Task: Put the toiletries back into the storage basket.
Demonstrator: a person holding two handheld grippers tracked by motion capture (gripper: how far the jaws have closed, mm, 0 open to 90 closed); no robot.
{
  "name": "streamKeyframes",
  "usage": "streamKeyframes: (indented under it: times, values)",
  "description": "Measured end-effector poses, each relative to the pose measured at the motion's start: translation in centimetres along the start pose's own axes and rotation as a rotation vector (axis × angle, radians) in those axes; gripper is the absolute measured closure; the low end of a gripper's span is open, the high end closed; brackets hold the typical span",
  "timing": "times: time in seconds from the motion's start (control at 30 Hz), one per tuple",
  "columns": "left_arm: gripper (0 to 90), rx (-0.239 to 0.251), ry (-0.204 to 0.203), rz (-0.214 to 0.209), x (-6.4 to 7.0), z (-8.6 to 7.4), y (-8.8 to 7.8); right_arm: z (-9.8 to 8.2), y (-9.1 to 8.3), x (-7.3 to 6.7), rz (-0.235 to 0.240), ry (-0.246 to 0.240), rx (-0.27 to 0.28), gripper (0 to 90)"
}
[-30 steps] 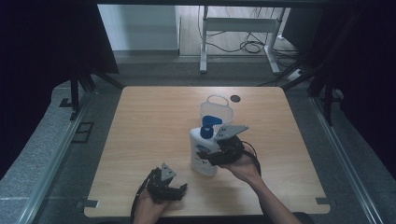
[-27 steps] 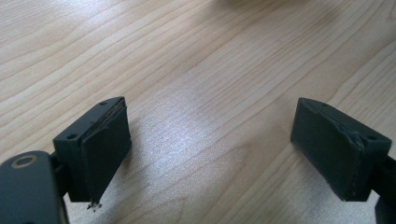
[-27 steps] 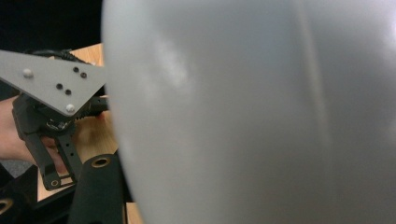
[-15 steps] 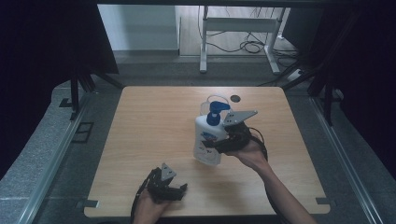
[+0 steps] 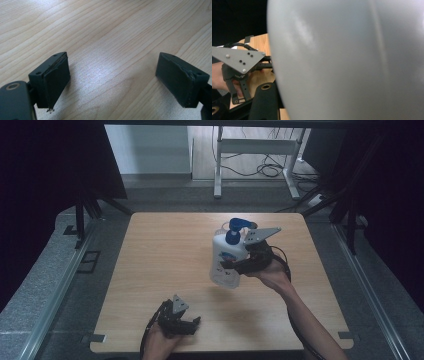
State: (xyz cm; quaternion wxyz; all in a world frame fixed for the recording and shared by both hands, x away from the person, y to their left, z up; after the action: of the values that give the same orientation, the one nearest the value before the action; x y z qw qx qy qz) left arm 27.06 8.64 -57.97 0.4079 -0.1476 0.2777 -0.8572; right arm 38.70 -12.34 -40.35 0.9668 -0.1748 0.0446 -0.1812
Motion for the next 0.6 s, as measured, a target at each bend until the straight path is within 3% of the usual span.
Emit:
streamKeyframes:
  times: [0.6]
  values:
    - [11.6,0.002,0.000,0.000,0.0,0.0,0.0,3.1,-0.8,3.3,-0.008,-0.010,0.031,37.6]
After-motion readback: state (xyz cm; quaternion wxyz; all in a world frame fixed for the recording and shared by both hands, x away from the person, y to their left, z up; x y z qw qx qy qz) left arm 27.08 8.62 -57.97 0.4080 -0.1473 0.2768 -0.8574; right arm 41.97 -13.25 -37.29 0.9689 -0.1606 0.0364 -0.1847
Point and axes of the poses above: each handheld gripper's, and its own axes: y roughly forward along the jaws, z roughly out of its top, x roughly to its right, the point moved 5 cm from there along y, roughly forward along the jaws, and after that the axes turned 10 degrees about x, right-handed, at the moved point
